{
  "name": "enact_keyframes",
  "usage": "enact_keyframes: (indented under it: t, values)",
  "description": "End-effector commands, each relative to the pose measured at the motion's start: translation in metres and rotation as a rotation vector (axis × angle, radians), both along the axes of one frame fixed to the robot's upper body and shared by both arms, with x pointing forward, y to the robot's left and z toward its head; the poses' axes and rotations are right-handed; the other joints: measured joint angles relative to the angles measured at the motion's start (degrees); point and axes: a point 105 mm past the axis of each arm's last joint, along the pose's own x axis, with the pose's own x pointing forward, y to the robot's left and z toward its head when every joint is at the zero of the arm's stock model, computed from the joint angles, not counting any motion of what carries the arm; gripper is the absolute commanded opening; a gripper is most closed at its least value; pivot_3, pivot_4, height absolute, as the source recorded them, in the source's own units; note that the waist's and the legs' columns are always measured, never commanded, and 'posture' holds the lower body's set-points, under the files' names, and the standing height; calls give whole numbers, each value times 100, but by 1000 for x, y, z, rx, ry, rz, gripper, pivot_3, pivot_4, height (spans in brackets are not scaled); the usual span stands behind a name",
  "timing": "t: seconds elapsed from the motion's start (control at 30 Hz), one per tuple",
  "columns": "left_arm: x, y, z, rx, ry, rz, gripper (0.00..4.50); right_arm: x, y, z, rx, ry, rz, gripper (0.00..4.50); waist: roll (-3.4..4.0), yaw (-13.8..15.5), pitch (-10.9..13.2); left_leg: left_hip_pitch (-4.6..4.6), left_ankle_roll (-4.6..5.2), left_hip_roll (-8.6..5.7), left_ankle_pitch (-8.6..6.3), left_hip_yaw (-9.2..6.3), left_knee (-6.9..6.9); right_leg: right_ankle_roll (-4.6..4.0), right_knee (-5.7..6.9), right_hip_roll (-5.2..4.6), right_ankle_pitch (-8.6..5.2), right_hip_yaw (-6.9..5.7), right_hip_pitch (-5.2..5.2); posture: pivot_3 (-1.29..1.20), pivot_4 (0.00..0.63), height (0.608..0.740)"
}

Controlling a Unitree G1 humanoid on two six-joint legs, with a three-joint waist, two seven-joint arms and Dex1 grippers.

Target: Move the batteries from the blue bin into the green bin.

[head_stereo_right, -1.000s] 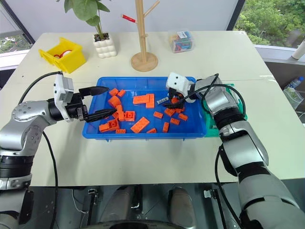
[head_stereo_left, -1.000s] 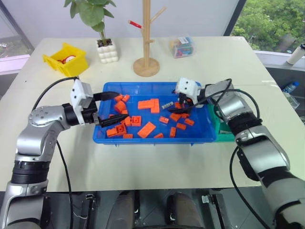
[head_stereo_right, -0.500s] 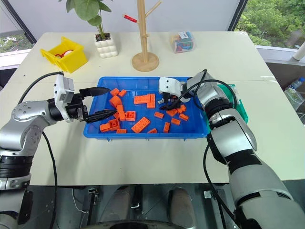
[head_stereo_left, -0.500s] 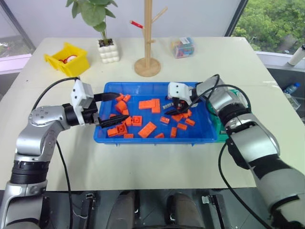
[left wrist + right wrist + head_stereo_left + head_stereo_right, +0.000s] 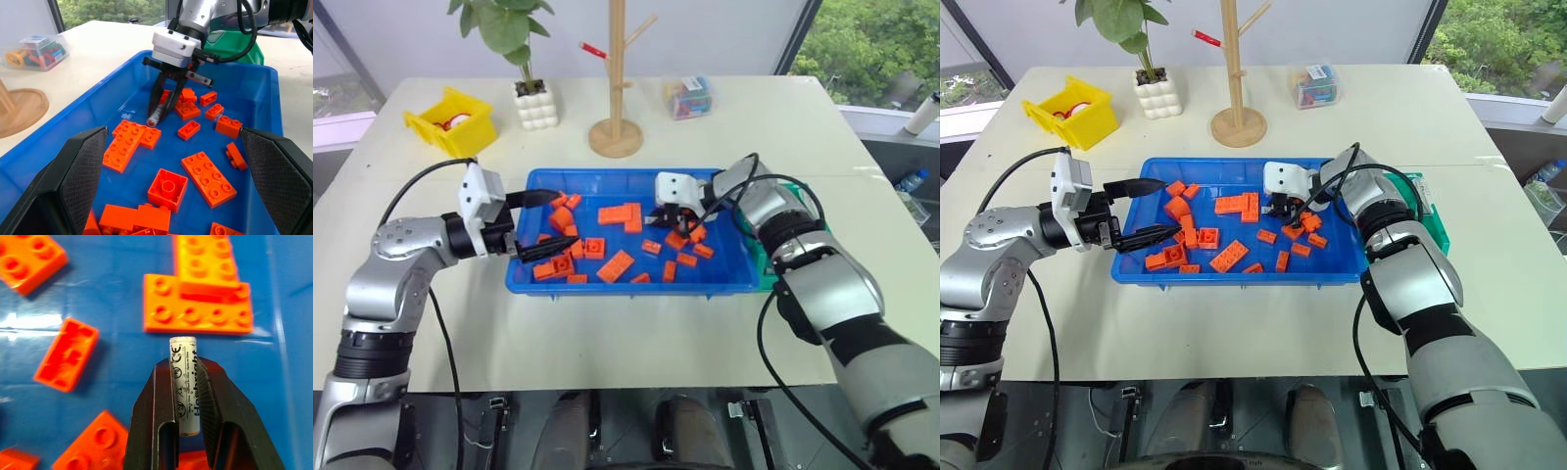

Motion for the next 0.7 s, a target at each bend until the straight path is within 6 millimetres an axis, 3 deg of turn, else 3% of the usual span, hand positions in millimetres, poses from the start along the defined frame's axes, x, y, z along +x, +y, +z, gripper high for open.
enact_keyframes:
  t: [0.03,0.1,0.27,0.5,0.7]
  values:
    - [-1,1,20,-39,-58,-14,4500,10,5,58,123,-134,-18,52,1,1,0,0,0,0,0,1,0,0,0,0,0,0,-1,0,150,739]
    - [3,0,26,-51,-74,-30,4500,12,-3,90,205,-179,-43,52,2,30,1,0,-1,0,0,0,0,0,0,0,0,0,0,0,150,739]
    - [10,-12,35,-66,-84,-103,4500,4,-47,127,242,-251,-100,52,1,87,1,0,0,-4,0,-5,1,0,-1,-2,0,-3,7,0,150,739]
    - [24,-30,35,-70,-102,-174,4500,-18,-111,126,268,-249,-291,52,0,32,0,-1,1,-6,0,-1,2,0,-1,-3,0,-3,8,0,150,739]
    - [35,-35,31,-102,-95,-186,4500,-48,-167,118,449,-218,-599,52,0,37,1,-1,1,-1,0,8,-2,0,0,-3,0,-4,1,0,150,739]
